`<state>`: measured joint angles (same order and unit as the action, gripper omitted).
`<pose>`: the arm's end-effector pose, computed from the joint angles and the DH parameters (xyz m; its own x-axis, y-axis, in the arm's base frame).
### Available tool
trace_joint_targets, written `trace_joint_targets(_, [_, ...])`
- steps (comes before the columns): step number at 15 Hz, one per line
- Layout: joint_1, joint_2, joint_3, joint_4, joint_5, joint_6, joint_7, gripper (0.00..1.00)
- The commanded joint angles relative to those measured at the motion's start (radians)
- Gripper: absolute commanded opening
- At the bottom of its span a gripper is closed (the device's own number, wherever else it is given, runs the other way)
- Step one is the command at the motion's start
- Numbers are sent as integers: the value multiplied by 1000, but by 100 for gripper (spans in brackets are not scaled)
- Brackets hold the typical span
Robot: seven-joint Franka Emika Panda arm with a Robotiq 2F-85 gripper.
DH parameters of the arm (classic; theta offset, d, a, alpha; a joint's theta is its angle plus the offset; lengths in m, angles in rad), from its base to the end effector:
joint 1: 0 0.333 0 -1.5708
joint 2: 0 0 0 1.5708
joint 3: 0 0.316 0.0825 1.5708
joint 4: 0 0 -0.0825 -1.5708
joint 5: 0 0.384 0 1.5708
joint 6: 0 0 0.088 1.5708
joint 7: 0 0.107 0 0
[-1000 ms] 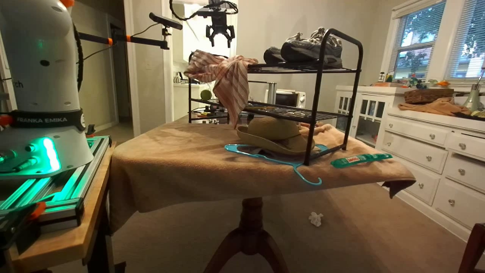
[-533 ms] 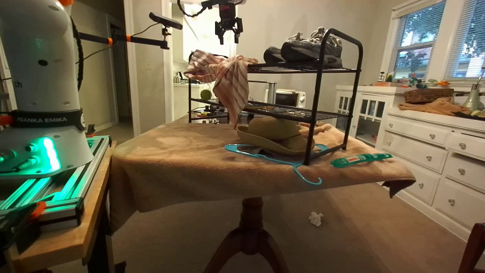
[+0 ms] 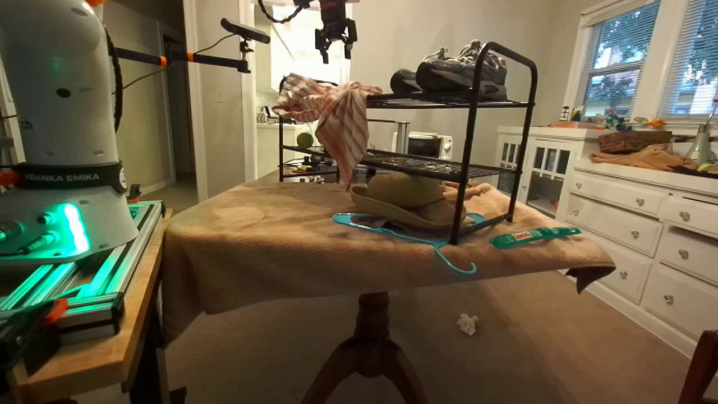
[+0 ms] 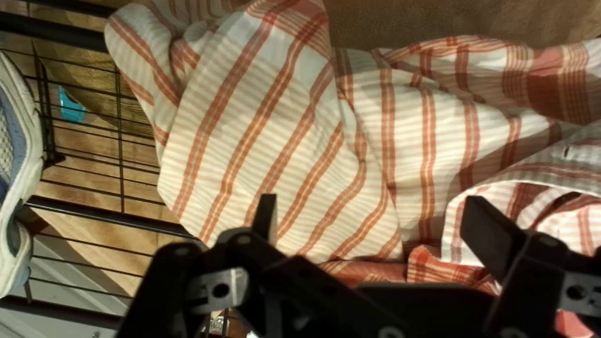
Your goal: Straighten the towel on the rack
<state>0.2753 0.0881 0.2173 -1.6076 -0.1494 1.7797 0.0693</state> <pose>0.5350 0.2667 0.5772 0.8956 0.4350 0.0930 0.4233 -0.8977 0.1228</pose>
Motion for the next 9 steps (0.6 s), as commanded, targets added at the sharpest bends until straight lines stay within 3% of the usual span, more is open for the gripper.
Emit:
trace_joint_targets(1, [-8, -115, -2, -187, -96, 78, 124, 100])
trace_joint_targets(2, [-15, -147, -2, -260, -114, 174, 164, 100])
trace_joint_targets(4, [-22, -191, 3, -357, -137, 252, 230, 100])
trace_joint_targets(9, [-48, -291, 6, -532, -132, 332, 339, 100])
